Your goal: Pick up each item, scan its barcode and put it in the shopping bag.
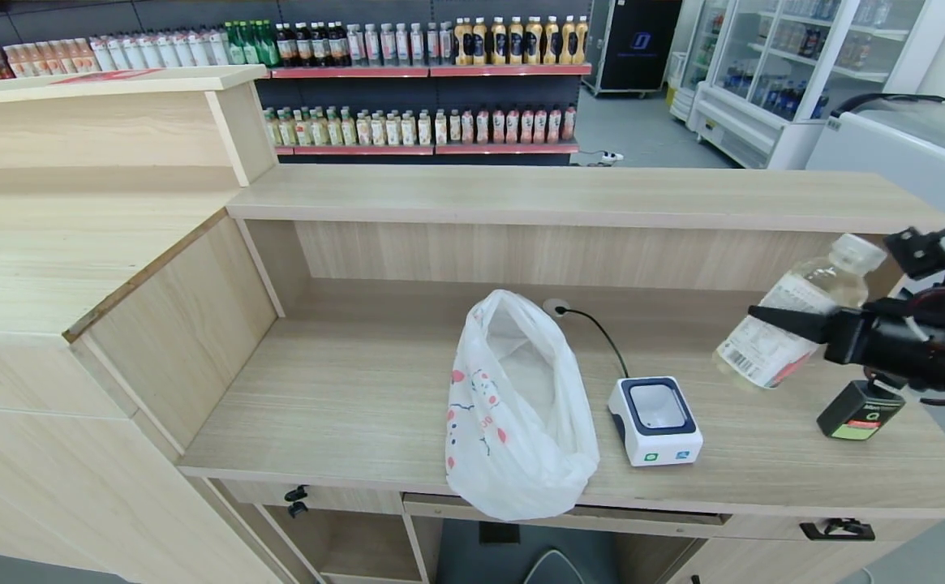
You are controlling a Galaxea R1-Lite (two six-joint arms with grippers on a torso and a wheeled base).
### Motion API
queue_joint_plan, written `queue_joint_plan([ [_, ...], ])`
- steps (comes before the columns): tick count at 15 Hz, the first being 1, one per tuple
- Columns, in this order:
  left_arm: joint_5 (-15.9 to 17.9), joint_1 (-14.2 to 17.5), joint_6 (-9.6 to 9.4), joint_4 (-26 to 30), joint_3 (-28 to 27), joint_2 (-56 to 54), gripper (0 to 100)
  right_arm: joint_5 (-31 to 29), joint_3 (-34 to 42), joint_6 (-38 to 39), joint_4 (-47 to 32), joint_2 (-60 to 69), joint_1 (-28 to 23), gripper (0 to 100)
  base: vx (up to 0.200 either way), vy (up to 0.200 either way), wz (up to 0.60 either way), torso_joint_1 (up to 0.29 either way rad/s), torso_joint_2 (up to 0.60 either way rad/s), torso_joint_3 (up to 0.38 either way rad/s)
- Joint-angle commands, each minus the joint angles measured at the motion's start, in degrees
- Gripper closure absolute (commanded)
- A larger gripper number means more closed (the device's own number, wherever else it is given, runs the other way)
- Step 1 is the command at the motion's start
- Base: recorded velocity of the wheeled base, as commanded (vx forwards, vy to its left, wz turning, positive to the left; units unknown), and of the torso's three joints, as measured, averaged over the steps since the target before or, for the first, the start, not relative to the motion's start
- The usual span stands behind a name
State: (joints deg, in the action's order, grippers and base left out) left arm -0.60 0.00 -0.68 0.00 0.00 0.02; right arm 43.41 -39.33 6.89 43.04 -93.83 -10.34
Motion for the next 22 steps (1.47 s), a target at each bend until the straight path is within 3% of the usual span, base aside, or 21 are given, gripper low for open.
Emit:
queue_joint_plan([
  [1, 0.0, 0.0, -0.02, 0.0, 0.0, 0.0, 100, 12.6, -1.4, 4.3, -9.6, 17.0, -0.2, 100, 0.0, 0.0, 0.0, 0.0, 0.0, 0.0],
  [4, 0.0, 0.0, -0.02, 0.0, 0.0, 0.0, 100, 26.5, -1.4, 9.5, -12.3, 22.2, 0.7, 100, 0.0, 0.0, 0.0, 0.0, 0.0, 0.0],
  [5, 0.0, 0.1, -0.02, 0.0, 0.0, 0.0, 100, 28.1, -1.2, 11.7, -12.4, 23.3, 2.0, 100, 0.0, 0.0, 0.0, 0.0, 0.0, 0.0],
  [12, 0.0, 0.0, -0.02, 0.0, 0.0, 0.0, 100, 28.9, -0.9, 19.1, -12.4, 25.6, 13.0, 100, 0.0, 0.0, 0.0, 0.0, 0.0, 0.0],
  [15, 0.0, 0.0, -0.02, 0.0, 0.0, 0.0, 100, 29.1, -1.1, 21.6, -12.5, 26.9, 13.9, 100, 0.0, 0.0, 0.0, 0.0, 0.0, 0.0],
  [17, 0.0, 0.0, -0.02, 0.0, 0.0, 0.0, 100, 28.9, -0.4, 27.6, -12.5, 30.9, 17.0, 100, 0.0, 0.0, 0.0, 0.0, 0.0, 0.0],
  [22, 0.0, 0.0, -0.02, 0.0, 0.0, 0.0, 100, 28.5, 0.7, 29.7, -12.6, 33.0, 19.8, 100, 0.0, 0.0, 0.0, 0.0, 0.0, 0.0],
])
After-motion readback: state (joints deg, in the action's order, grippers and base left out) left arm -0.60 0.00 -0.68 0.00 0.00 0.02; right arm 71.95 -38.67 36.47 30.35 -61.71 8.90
